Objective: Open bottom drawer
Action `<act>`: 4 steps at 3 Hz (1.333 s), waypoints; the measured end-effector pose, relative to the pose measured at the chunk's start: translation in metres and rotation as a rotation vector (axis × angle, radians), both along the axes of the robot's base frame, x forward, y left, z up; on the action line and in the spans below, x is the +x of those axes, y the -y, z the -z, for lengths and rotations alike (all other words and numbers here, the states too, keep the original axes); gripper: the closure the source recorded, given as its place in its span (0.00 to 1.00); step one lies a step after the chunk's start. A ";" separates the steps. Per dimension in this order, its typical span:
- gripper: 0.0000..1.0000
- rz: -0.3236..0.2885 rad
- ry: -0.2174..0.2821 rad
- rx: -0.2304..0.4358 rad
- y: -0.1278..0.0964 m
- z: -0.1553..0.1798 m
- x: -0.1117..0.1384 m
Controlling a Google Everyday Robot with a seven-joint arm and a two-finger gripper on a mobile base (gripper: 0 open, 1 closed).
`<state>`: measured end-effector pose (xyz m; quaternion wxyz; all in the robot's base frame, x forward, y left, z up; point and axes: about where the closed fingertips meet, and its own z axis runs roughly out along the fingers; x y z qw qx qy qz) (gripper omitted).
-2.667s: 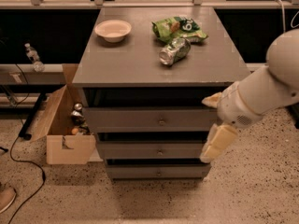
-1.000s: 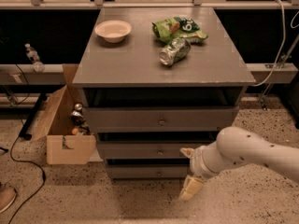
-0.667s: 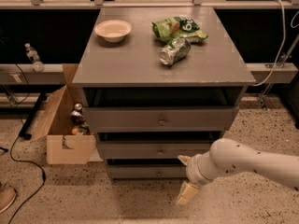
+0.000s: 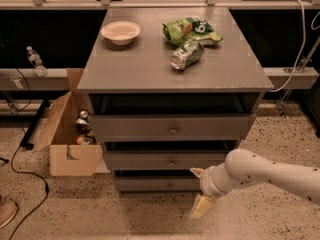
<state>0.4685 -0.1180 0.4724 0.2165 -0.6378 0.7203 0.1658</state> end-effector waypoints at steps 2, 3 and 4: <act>0.00 -0.062 0.006 0.082 0.006 0.069 0.018; 0.00 -0.078 0.026 0.089 0.015 0.095 0.028; 0.00 -0.115 0.041 0.095 0.031 0.137 0.040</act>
Offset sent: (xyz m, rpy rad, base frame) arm 0.0149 -0.0105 -0.0336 0.0447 -0.0066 0.0259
